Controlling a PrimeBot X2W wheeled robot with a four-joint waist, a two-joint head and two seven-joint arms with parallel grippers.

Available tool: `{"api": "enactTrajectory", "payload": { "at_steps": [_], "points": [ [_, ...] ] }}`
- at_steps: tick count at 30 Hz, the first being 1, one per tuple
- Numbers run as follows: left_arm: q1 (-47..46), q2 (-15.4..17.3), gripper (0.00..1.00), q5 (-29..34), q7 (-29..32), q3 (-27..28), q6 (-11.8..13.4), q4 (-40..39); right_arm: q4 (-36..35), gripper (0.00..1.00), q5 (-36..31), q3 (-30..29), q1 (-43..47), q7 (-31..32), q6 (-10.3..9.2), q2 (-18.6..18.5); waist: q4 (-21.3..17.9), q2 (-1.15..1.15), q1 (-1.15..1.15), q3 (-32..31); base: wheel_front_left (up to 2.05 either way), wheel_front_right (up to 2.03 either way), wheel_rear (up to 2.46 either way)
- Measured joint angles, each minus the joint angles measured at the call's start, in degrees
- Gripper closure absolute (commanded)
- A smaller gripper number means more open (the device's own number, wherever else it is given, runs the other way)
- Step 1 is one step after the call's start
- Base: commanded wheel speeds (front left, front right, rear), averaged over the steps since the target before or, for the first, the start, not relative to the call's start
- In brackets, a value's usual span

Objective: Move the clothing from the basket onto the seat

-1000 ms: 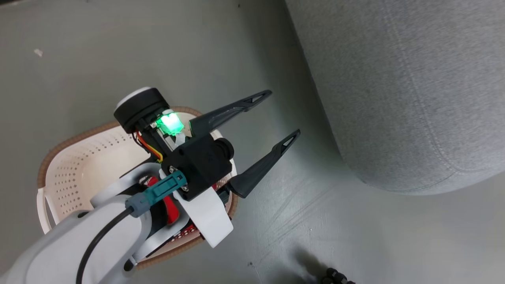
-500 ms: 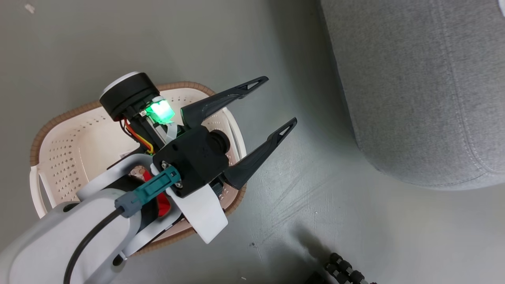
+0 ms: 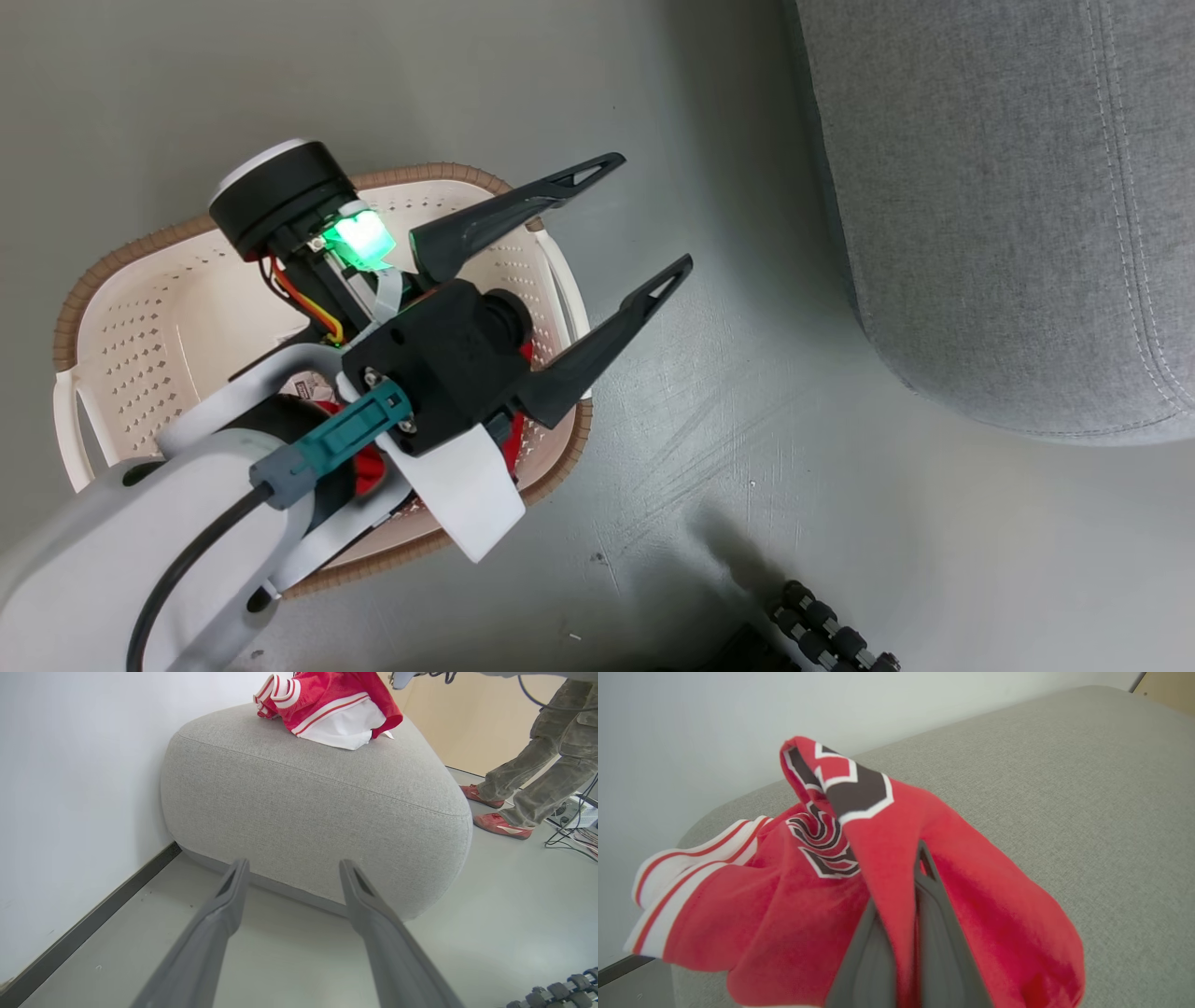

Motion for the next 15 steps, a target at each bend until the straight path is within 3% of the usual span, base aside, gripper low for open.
{"api": "enactTrajectory", "payload": {
  "at_steps": [1,2,4,5,6,15],
  "points": [
    [0.0,0.2,0.00,0.1,0.0,0.0,0.0,0.1,0.4,0.95,-0.5,-0.3,-0.4,0.0,0.00,0.4,0.0,0.00,0.00,0.0,0.00,0.00,0.00],
    [0.0,0.3,0.00,0.2,0.0,0.0,0.0,0.1,0.7,0.72,-0.5,-0.7,-0.7,0.0,0.00,0.8,-0.1,0.00,0.00,0.0,0.00,0.00,0.00],
    [0.0,0.5,0.00,0.4,0.0,0.1,0.0,0.2,1.2,0.36,-1.0,-1.0,-0.7,0.0,0.00,1.4,-0.2,0.00,0.00,0.0,0.00,0.00,0.00],
    [0.0,0.6,0.00,0.5,0.0,0.2,0.0,0.3,1.3,0.06,-1.2,-1.3,-0.7,0.0,0.00,1.6,-0.3,0.00,0.00,-0.1,0.00,0.00,0.00],
    [0.0,0.7,0.00,0.5,0.0,0.2,-0.2,0.4,1.4,0.00,-1.5,-1.5,-0.7,0.0,0.00,1.8,-0.3,0.00,0.00,-0.1,0.00,0.00,0.00],
    [0.0,1.1,0.00,0.5,-0.2,0.3,-0.5,0.9,0.4,0.00,-4.4,-3.0,-0.6,-0.1,0.00,3.7,-1.2,0.00,0.00,-1.1,0.00,0.00,0.00]
  ]
}}
